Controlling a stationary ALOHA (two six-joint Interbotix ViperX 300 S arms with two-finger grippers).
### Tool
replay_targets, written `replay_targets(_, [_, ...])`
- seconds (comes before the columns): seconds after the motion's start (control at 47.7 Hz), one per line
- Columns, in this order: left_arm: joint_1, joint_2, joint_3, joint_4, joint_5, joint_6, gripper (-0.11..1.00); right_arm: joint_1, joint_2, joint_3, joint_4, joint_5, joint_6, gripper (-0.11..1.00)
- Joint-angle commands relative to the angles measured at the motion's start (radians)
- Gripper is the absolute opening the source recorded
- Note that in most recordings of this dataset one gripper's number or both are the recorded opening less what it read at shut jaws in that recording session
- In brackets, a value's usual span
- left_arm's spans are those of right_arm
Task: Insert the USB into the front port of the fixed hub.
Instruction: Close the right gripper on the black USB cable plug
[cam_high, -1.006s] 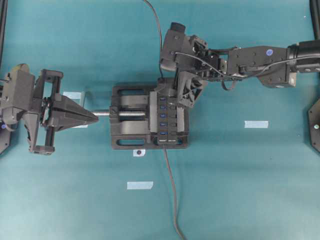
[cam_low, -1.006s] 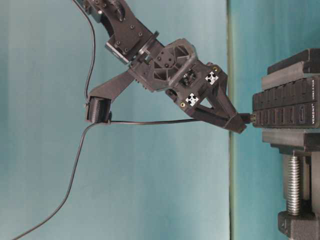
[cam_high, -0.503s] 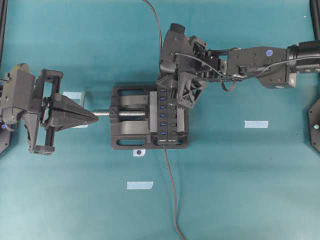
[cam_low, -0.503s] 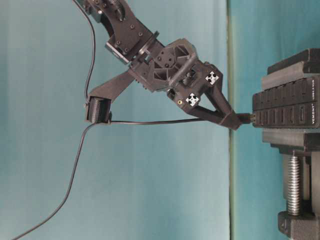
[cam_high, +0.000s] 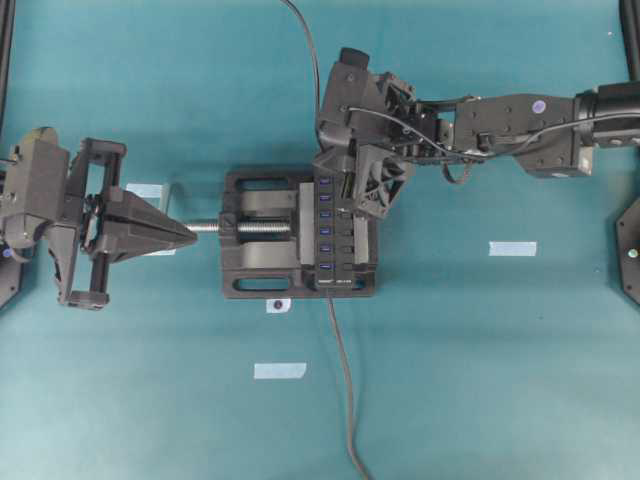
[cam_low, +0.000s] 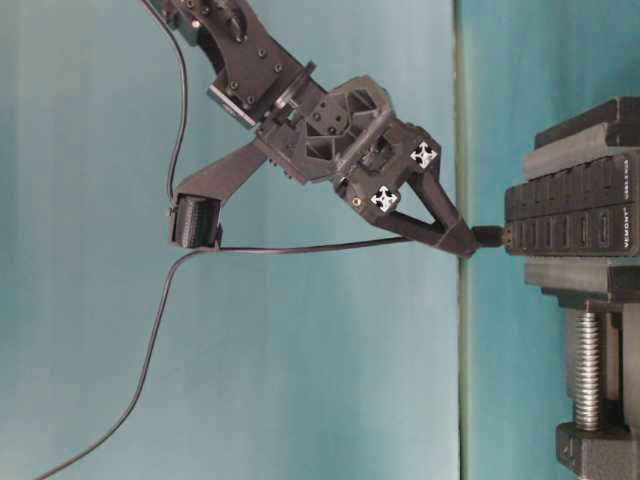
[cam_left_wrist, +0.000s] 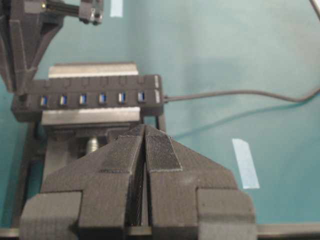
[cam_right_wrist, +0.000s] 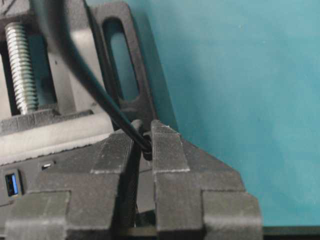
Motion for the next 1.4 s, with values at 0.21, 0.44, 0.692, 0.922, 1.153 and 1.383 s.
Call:
replay_targets(0.21, [0.002, -0.005, -0.025, 0.002, -0.008, -0.002, 0.00, 0.009, -0.091, -0.020, 0.008, 0.028, 0.011, 0.03])
replay_targets(0.44, [0.002, -0.006, -0.029, 0.002, -0.009, -0.003, 0.00, 0.012, -0.167, -0.020, 0.034, 0.091, 0.015, 0.03])
replay_targets(0.692, [0.002, -0.006, -0.037, 0.002, -0.009, -0.003, 0.00, 0.063, -0.233, -0.015, 0.058, 0.103, 0.017, 0.03])
replay_targets(0.922, [0.000, -0.006, -0.038, 0.002, -0.008, -0.006, 0.00, 0.141, -0.252, -0.014, 0.058, 0.120, 0.035, 0.01])
replay_targets(1.153, [0.000, -0.015, -0.037, 0.002, -0.008, -0.006, 0.00, 0.178, -0.256, -0.003, 0.058, 0.117, 0.086, 0.01])
replay_targets(1.383, [0.000, -0.015, -0.032, 0.002, -0.006, -0.012, 0.00, 0.209, -0.252, 0.006, 0.058, 0.106, 0.089, 0.01])
